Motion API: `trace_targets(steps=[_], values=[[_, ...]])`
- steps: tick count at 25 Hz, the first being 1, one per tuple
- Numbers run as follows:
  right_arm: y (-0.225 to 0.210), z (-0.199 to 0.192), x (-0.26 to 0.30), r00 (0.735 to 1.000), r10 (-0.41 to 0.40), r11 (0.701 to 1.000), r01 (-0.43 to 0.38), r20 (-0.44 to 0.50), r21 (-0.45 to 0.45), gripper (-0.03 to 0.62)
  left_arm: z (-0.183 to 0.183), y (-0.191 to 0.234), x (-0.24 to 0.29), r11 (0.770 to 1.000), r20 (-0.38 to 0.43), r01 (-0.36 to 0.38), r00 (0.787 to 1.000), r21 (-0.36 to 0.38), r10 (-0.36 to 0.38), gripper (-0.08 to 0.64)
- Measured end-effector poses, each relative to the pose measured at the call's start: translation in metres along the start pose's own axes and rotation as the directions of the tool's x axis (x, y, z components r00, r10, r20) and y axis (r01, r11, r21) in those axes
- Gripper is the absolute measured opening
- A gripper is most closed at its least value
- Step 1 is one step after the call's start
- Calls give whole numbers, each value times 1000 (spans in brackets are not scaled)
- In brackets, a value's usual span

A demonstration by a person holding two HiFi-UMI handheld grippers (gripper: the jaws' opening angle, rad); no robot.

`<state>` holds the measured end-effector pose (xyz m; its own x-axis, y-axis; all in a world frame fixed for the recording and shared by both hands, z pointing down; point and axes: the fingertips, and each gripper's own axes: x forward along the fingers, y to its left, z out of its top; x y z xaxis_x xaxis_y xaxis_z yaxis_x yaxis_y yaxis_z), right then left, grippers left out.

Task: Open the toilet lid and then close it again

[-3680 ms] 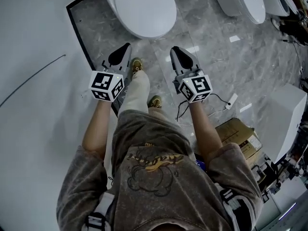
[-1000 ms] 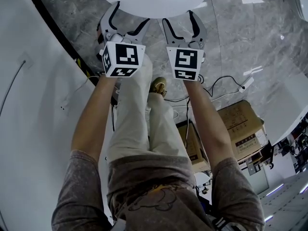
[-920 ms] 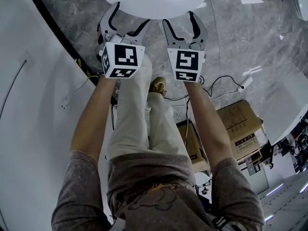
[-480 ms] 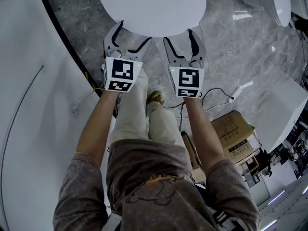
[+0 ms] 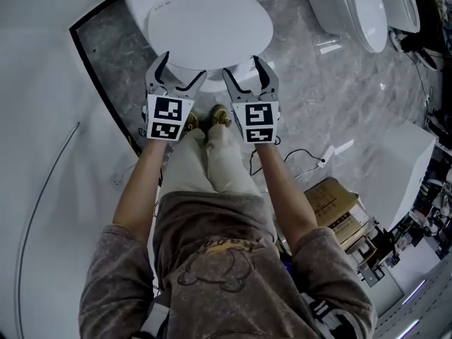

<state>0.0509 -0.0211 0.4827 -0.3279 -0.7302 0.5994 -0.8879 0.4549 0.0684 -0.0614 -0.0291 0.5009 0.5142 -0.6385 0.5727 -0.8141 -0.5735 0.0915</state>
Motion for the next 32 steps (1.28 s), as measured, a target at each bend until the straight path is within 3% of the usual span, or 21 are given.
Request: trace_targets(steps=[11,14,20,26,32], values=[[-33,104,14,993,95,995,-96,74,15,305,84,51,-6,992,-36,-110,993,-60,108,410],[-41,132,31,986,137,991,-136,96,-20,305,105,75,-2,983,-34,-159,987,-92,157,410],[-50,181,66,973,210,976,-202,99,-80,305,142,126,6,965,-39,-254,967,-65,252,410],[-52,225,103,969,230,970,-221,94,-99,305,171,172,24,961,-31,-260,966,-91,258,410],[-58,250,130,968,234,971,-229,94,-64,305,185,194,35,973,-50,-228,973,-31,227,410]])
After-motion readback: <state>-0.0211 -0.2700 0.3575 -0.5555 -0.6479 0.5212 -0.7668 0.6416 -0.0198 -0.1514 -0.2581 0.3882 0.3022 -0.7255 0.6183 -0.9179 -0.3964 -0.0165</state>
